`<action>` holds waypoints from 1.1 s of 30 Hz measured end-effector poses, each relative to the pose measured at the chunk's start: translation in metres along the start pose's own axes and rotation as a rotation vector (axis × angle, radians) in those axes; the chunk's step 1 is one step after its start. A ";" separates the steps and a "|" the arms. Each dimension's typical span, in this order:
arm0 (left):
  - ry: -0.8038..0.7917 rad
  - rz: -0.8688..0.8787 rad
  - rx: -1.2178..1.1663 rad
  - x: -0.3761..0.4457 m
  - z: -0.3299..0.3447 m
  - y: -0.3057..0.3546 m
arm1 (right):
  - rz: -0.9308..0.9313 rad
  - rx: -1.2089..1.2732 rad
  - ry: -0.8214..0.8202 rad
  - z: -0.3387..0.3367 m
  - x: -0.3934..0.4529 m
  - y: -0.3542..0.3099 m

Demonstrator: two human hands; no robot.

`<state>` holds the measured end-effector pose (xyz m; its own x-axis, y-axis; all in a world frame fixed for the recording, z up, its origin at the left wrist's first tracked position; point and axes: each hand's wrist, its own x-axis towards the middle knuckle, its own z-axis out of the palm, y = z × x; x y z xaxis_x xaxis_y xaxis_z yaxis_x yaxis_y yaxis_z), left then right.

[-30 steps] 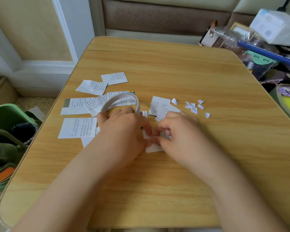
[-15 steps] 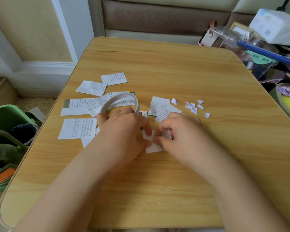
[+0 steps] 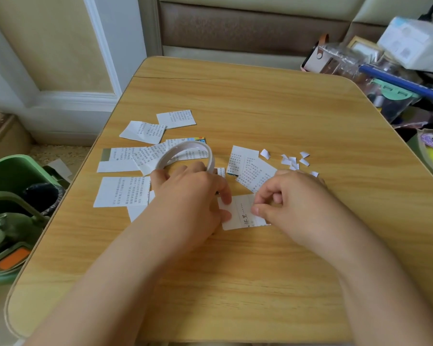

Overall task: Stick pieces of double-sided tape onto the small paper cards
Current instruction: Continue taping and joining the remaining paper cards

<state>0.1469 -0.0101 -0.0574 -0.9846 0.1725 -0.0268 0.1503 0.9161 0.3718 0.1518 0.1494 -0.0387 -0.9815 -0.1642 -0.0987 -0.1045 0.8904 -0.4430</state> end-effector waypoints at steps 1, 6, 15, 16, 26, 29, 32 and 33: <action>0.003 0.003 0.003 0.000 0.000 0.000 | -0.021 -0.020 0.007 0.003 0.001 -0.004; 0.016 0.003 0.008 0.001 -0.001 0.001 | -0.097 -0.099 -0.004 0.016 0.004 -0.012; -0.003 0.016 -0.023 -0.001 -0.002 -0.002 | -0.037 0.077 0.041 -0.001 -0.006 0.014; 0.001 0.017 -0.031 -0.001 -0.002 -0.003 | -0.047 0.131 0.052 -0.001 -0.007 0.015; 0.219 0.087 -0.202 -0.005 -0.006 -0.005 | -0.143 0.135 -0.031 0.010 -0.008 0.001; 0.305 0.143 -0.451 -0.011 -0.014 -0.002 | -0.226 0.025 -0.002 0.021 -0.006 -0.012; 0.289 0.143 -0.692 -0.014 -0.018 -0.002 | -0.318 -0.003 -0.012 0.029 -0.004 -0.016; 0.287 0.151 -0.745 -0.014 -0.018 -0.003 | -0.330 0.057 0.016 0.028 -0.005 -0.015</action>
<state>0.1585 -0.0216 -0.0411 -0.9581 0.0824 0.2742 0.2841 0.3911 0.8754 0.1626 0.1250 -0.0565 -0.8986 -0.4329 0.0719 -0.4083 0.7649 -0.4982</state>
